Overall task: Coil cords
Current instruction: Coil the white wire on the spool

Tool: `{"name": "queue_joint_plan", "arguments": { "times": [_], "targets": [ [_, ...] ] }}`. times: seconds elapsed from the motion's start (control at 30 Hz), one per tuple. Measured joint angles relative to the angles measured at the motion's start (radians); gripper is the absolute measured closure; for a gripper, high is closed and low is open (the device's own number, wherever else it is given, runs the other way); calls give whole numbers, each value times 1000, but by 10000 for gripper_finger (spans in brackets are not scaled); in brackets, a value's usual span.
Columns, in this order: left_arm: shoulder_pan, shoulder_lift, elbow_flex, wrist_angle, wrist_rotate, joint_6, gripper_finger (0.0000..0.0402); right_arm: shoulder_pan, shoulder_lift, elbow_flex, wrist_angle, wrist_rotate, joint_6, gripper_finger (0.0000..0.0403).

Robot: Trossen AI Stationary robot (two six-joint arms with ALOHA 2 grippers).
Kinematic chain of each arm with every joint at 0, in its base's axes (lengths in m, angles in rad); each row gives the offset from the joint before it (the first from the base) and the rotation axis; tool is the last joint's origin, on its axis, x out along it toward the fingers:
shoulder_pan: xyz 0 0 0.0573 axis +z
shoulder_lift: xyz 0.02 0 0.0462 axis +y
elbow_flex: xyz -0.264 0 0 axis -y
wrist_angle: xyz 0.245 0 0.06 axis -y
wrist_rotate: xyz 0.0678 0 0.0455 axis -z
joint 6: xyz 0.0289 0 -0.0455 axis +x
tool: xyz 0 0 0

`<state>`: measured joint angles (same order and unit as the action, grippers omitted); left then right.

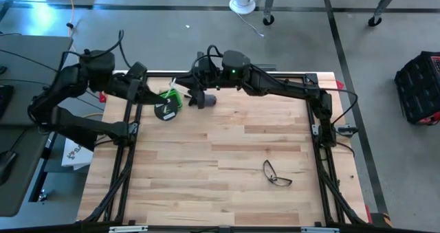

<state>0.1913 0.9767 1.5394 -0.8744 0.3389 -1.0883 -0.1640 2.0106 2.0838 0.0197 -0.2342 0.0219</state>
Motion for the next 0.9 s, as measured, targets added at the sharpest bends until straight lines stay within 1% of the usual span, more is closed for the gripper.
{"name": "queue_joint_plan", "arguments": {
  "times": [0.23, 0.3, 0.67, 0.9],
  "targets": [
    [0, -44, 0, -30, -123, 34, 402, -11, -1, 0, -42, 10, -1, 403],
    [-1, -52, 0, -31, -172, 60, 402, -10, -1, 0, -52, 10, -1, 403],
    [-1, -64, 1, -29, -340, 261, 401, -13, -2, 0, -113, 6, -3, 403],
    [0, -64, 37, -13, -448, 363, 402, -15, -2, 0, -127, 5, 0, 403]
  ]
}}
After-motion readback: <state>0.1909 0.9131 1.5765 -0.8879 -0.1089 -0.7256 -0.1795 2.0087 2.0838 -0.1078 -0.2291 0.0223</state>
